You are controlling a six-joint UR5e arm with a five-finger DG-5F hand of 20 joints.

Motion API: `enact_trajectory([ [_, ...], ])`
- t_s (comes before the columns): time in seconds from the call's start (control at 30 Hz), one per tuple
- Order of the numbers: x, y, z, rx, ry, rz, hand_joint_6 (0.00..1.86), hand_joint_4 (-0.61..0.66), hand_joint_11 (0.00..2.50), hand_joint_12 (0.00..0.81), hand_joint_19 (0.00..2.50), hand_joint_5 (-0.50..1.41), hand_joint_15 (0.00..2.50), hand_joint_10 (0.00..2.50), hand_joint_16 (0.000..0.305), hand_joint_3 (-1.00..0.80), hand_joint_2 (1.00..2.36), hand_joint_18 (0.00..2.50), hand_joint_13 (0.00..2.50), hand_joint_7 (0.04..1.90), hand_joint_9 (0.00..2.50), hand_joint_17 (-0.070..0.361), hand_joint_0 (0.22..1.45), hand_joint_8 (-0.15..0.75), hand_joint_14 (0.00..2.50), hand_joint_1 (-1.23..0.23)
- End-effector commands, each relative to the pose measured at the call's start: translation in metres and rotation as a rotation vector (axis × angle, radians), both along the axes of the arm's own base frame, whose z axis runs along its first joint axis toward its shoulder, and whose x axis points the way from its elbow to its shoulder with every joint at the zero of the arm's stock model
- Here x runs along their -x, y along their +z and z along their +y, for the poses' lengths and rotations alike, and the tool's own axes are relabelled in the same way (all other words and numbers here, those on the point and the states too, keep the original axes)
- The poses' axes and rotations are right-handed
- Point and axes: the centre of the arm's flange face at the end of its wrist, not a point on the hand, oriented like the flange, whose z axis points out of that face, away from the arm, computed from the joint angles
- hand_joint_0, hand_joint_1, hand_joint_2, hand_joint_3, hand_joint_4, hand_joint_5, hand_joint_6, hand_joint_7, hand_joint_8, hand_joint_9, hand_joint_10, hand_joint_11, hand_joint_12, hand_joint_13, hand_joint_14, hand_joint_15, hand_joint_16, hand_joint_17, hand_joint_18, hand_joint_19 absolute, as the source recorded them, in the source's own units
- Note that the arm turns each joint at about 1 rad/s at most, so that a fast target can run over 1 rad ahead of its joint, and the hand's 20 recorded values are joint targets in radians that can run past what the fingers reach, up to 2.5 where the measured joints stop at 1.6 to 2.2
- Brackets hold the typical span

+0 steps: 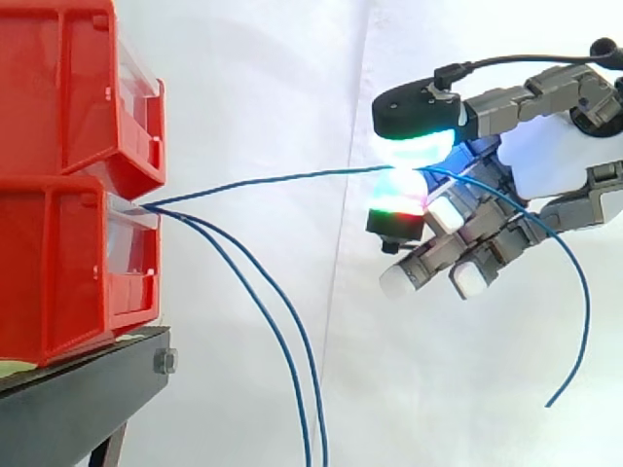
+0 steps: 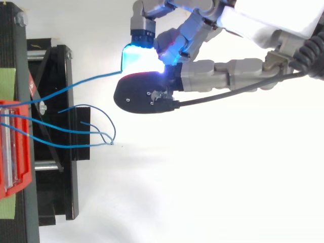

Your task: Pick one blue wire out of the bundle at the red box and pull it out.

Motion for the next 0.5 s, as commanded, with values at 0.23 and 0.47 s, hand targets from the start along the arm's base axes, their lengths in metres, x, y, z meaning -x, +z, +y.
enact_trajectory([
  [0.23,0.0001,-0.0001,-0.0003,0.000,0.000,0.000,0.84,0.25,0.52,0.459,0.47,-0.06,0.25,0.02,0.063,-0.06,1.03,0.93,0.71,1.29,1.13,0.141,0.58,0.429,0.01,-0.77],
  [0.47,-0.0002,0.0006,-0.0002,0.000,0.000,-0.001,0.84,0.25,0.51,0.459,0.47,-0.06,0.25,0.01,0.063,-0.06,1.03,0.93,0.71,1.27,1.13,0.141,0.58,0.426,0.01,-0.77],
])
